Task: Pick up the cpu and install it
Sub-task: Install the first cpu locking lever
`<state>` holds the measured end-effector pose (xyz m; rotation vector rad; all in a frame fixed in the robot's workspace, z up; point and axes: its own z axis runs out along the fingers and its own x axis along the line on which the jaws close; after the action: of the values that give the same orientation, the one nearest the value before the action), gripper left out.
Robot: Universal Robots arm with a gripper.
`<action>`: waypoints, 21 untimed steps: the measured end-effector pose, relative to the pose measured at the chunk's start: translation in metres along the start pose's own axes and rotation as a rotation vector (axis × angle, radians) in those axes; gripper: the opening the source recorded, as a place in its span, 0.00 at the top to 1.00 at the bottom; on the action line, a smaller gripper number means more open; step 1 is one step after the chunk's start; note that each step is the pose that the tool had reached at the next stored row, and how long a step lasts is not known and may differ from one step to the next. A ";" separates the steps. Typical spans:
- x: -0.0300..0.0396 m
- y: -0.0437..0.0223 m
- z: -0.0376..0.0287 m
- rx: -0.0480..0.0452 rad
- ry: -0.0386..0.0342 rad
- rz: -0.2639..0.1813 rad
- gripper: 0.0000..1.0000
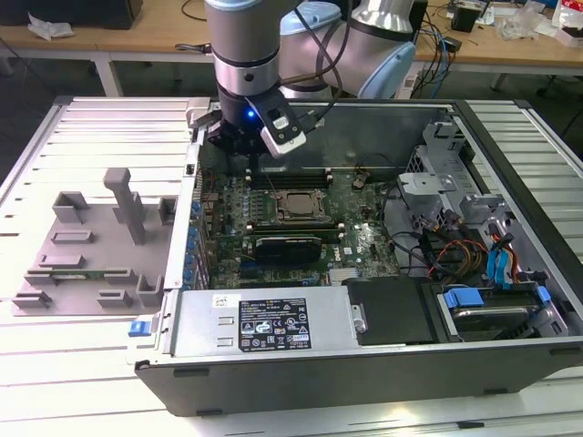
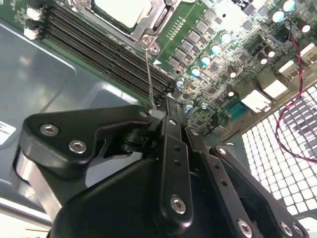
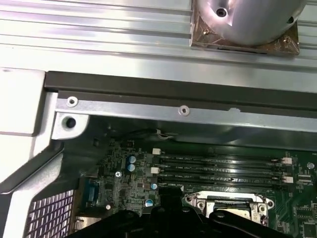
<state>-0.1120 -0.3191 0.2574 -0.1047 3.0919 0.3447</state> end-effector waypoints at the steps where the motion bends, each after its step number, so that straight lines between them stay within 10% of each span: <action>1: -0.0035 -0.0004 0.0003 -0.0001 0.0000 0.000 0.89; 10: -0.0400 -0.0067 0.0014 -0.0001 0.0025 0.001 0.89; 21: -0.0408 -0.0076 0.0054 0.0011 0.0005 0.010 0.89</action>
<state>-0.0707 -0.3227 0.2519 -0.0895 3.0941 0.3433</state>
